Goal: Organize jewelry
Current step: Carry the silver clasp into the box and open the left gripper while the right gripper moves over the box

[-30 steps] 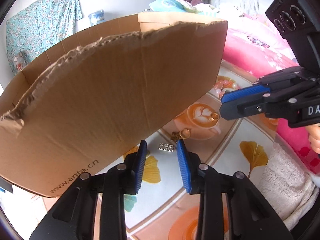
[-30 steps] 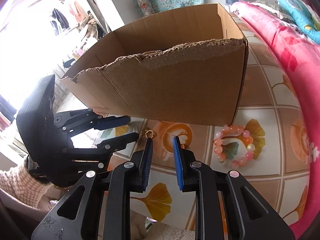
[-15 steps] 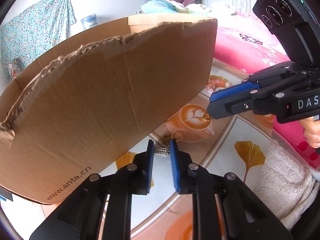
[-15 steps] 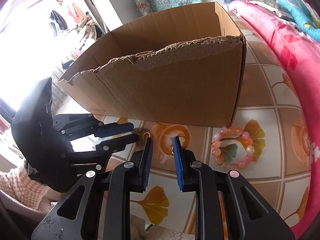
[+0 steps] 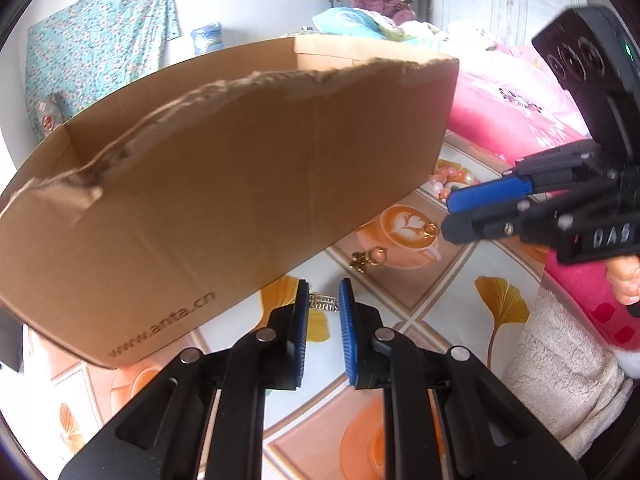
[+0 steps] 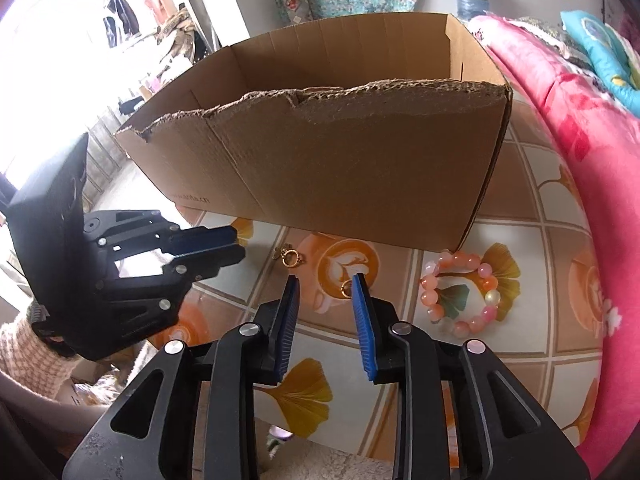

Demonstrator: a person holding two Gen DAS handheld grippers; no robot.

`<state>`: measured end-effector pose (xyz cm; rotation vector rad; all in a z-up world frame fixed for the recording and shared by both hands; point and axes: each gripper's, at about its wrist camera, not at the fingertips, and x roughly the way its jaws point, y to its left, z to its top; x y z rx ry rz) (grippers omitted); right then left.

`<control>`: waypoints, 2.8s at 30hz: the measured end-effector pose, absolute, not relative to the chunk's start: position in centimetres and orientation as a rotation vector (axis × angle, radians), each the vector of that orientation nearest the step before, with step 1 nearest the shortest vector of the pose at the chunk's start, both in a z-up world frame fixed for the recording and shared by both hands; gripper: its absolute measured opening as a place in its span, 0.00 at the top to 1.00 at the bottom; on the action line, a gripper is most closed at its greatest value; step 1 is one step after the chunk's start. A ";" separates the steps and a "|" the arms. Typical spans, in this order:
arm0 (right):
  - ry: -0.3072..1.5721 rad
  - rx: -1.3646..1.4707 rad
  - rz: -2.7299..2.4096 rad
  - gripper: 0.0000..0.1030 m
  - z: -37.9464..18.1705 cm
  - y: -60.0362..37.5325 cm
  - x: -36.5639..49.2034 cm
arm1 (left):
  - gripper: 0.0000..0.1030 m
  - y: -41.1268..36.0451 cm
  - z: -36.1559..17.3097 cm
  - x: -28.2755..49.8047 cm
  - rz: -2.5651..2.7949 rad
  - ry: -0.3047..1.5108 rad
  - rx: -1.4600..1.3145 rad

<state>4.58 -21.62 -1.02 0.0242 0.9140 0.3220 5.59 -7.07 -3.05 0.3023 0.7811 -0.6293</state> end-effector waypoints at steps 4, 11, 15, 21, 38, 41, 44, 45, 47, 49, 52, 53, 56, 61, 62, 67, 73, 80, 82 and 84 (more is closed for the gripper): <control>0.905 -0.032 0.303 0.71 -1.4 -21.1 4.9 | 0.86 -6.7 -2.9 5.5 -0.618 0.779 0.287; 0.931 -0.091 0.260 0.76 -2.6 -20.7 5.6 | 0.86 -6.5 -2.7 5.1 -0.616 0.766 0.285; 0.922 -0.111 0.238 0.80 -2.8 -20.2 5.8 | 0.86 -6.3 -2.7 5.0 -0.613 0.767 0.274; 0.911 -0.131 0.224 0.90 -3.0 -19.4 5.5 | 0.86 -6.2 -2.6 5.0 -0.615 0.767 0.272; 0.800 -0.037 0.277 0.90 0.9 -21.5 1.9 | 0.86 -4.8 1.1 2.7 -0.629 0.701 0.243; 0.741 0.001 0.317 0.90 3.2 -22.1 1.1 | 0.86 -4.2 3.5 2.2 -0.666 0.671 0.205; 0.671 0.002 0.360 0.90 6.0 -21.5 1.0 | 0.86 -3.6 6.2 2.1 -0.674 0.617 0.187; 0.647 0.001 0.376 0.90 7.1 -21.3 1.3 | 0.86 -3.4 7.1 2.4 -0.673 0.601 0.178; 0.622 0.001 0.404 0.90 8.8 -21.0 2.7 | 0.86 -3.3 8.5 3.4 -0.663 0.579 0.171; 0.624 0.006 0.430 0.90 9.7 -21.0 4.5 | 0.86 -3.5 9.4 4.9 -0.638 0.574 0.190; 0.693 0.028 0.458 0.90 9.7 -20.7 9.0 | 0.86 -4.1 9.6 8.3 -0.617 0.645 0.169; 0.724 0.039 0.457 0.90 9.3 -20.6 10.0 | 0.86 -4.1 9.5 9.5 -0.610 0.674 0.152; 0.821 0.057 0.451 0.90 8.3 -20.1 13.2 | 0.86 -4.3 8.5 13.4 -0.567 0.775 0.111; 0.913 0.041 0.418 0.89 6.4 -19.9 16.6 | 0.86 -5.1 6.2 17.2 -0.545 0.900 0.098; 0.913 0.043 0.416 0.89 6.3 -20.1 16.6 | 0.86 -5.1 6.0 17.6 -0.537 0.917 0.093; 0.884 0.068 0.427 0.84 6.5 -21.1 17.0 | 0.74 -4.6 5.7 19.1 -0.543 0.956 0.017; 0.842 0.092 0.414 0.83 7.1 -22.2 16.9 | 0.70 -3.8 6.0 19.5 -0.544 0.959 -0.036; 0.783 0.125 0.411 0.82 9.0 -23.7 15.7 | 0.70 -2.4 8.0 18.3 -0.549 0.904 -0.077; 0.754 0.137 0.414 0.81 9.7 -24.1 14.8 | 0.70 -1.9 8.7 17.4 -0.554 0.881 -0.085; 0.726 0.149 0.440 0.79 10.3 -24.4 13.8 | 0.68 -1.2 9.4 16.4 -0.570 0.852 -0.104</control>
